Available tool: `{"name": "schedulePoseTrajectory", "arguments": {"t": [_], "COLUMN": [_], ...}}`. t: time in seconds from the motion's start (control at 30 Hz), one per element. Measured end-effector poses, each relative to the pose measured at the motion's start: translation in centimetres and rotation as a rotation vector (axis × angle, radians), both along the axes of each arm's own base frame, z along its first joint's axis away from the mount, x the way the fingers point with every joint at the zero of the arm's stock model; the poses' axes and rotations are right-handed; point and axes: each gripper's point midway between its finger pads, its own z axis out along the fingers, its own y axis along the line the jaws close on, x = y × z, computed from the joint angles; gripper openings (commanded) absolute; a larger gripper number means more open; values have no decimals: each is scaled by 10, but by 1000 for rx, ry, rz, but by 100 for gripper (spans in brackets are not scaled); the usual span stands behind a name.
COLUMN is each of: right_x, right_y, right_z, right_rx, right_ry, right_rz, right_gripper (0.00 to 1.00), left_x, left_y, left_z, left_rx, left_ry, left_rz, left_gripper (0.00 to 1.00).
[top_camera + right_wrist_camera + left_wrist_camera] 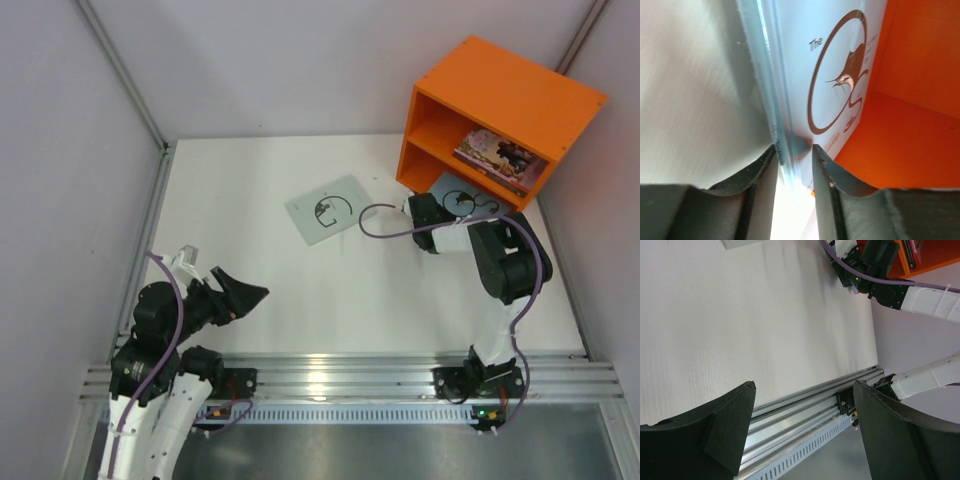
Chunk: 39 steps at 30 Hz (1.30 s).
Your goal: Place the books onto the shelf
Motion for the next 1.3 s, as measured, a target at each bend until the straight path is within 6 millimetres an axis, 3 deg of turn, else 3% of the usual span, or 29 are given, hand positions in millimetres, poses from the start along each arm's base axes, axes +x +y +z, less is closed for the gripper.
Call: {"name": "schedulePoseTrajectory", "arguments": {"t": [0.13,0.23,0.47,0.7,0.93,1.3], "right_x": [-1,-1,0,6,7,-3], "right_y": [-1,-2,-11,-25,-26,-36], "right_z": [0,2,4,9,10,2], "right_rx": [-2,-13,-29,-17,-12,1], "right_ry": [2,-1,-4,-39,-51,-39], "right_rz": [-5,-7,-22,-53,-59,-101], "right_gripper": [11,3,0,9,28,31], "left_x": [0,0,0,1,2,1], "left_y": [0,0,0,0,0,0], "left_z": [0,0,0,-1,-1,-1], "left_rx": [0,1,3,5,5,4], "left_ry": [0,0,1,6,6,8], "left_rz": [-3,-2,1,4,4,3], "left_gripper": [84,84,84,84,84,84]}}
